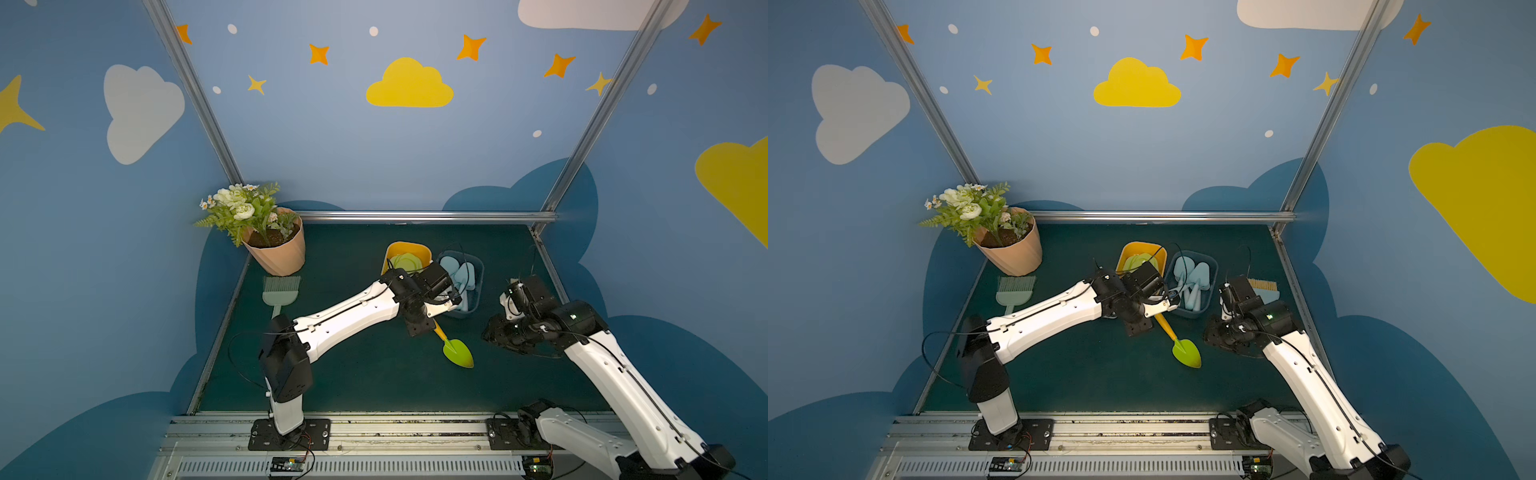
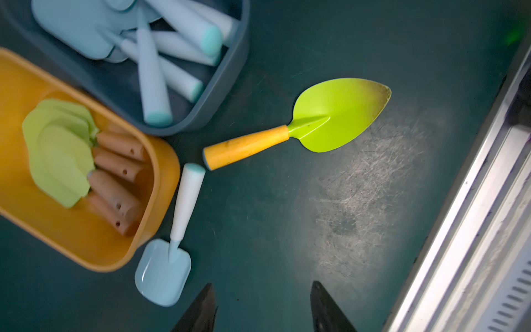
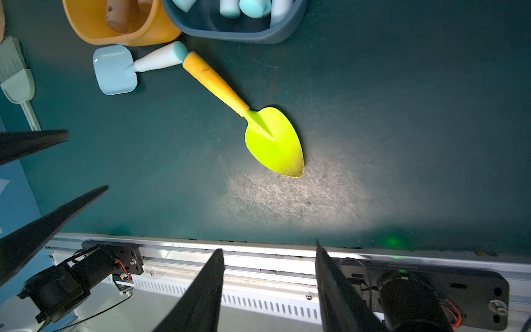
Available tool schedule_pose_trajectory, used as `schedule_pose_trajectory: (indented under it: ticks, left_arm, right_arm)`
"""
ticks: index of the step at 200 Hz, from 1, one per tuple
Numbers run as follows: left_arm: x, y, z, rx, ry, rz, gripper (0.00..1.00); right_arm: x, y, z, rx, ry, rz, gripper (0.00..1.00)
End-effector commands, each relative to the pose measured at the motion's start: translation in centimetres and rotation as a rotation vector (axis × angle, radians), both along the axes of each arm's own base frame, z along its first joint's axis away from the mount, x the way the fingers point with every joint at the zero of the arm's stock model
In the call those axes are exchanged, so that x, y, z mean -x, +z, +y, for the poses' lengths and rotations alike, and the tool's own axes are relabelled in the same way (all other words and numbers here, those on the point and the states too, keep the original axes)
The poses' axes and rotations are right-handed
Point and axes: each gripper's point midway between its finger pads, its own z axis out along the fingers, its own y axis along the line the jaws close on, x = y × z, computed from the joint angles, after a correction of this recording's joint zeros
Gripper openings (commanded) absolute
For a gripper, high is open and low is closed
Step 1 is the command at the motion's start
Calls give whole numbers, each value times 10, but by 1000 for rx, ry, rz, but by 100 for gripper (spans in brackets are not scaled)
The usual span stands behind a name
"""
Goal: Sort the small shovels by color and place them into the storage box
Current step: Pick up the shovel from the center of the board.
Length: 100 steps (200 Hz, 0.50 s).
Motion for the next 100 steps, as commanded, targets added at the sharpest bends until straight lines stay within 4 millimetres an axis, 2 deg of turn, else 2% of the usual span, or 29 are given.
schedule_pose_trajectory:
  ticks: [1, 31, 58, 100]
  left_arm:
    - [-3, -21, -12, -45, -253, -63, 46]
    - [-18, -35, -27, -55, -354, -140, 52]
    - [-25, -49, -42, -47, -449, -182, 58]
    - [-30, -64, -62, -33, -548, -209, 61]
  right_arm:
    - [8, 1, -16, 65, 11, 13, 52]
    - [8, 5, -23, 73, 14, 4, 53]
    - [7, 9, -27, 67, 8, -7, 53]
    - [7, 11, -36, 61, -13, -18, 54]
